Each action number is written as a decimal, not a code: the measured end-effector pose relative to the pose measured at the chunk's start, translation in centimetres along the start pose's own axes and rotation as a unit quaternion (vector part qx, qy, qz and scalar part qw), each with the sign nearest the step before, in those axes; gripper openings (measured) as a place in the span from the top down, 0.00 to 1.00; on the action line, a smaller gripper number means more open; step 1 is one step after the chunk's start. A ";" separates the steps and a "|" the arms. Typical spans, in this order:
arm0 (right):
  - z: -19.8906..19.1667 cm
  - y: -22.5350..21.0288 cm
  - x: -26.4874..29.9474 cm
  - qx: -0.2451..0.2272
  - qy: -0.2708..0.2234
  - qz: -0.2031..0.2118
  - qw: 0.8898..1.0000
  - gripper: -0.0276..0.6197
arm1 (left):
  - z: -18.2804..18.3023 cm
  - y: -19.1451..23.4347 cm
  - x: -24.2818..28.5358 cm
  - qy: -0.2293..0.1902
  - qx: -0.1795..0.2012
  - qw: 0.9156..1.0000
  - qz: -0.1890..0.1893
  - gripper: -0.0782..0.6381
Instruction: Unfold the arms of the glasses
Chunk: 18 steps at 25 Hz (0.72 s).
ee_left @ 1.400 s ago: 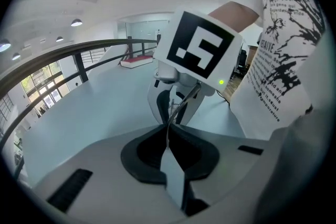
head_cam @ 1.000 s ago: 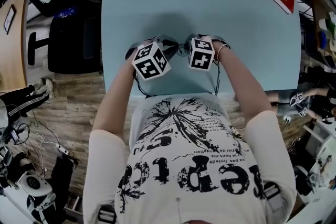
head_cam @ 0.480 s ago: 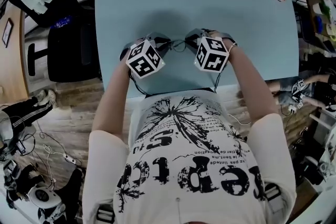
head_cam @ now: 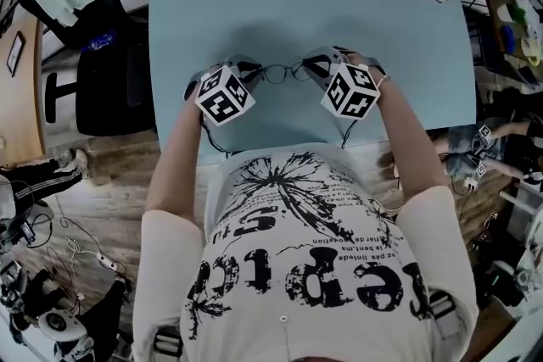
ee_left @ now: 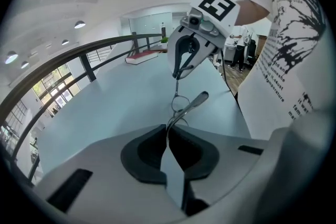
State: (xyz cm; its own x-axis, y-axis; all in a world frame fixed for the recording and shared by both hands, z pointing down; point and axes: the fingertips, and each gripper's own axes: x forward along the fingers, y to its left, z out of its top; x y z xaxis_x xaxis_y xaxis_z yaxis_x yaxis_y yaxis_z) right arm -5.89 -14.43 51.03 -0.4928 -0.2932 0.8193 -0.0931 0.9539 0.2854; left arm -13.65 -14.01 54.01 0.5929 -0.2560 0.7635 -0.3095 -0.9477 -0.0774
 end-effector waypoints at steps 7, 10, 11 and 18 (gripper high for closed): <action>-3.6 -0.7 -1.9 0.005 0.010 0.001 1.000 0.92 | 1.0 -0.5 0.7 0.018 -0.019 0.999 0.032 0.85; -5.3 -1.0 -2.0 0.016 0.015 -0.002 1.000 0.92 | 1.1 -0.2 0.7 0.016 -0.025 0.998 0.047 0.85; -5.6 -1.0 -2.0 0.021 0.015 -0.003 1.000 0.92 | 1.2 -0.1 0.7 0.013 -0.028 0.998 0.052 0.85; -6.0 -1.0 -2.1 0.035 0.011 0.002 0.999 0.92 | 1.7 0.9 0.8 0.002 -0.045 0.996 0.079 0.85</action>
State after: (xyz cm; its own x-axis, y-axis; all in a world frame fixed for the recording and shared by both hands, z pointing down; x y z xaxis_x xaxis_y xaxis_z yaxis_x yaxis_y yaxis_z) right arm 0.45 -15.13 52.01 -0.4734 -0.2903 0.8316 -0.1518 0.9569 0.2476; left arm -12.17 -15.43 53.43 0.5288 -0.4002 0.7484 -0.4644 -0.8745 -0.1395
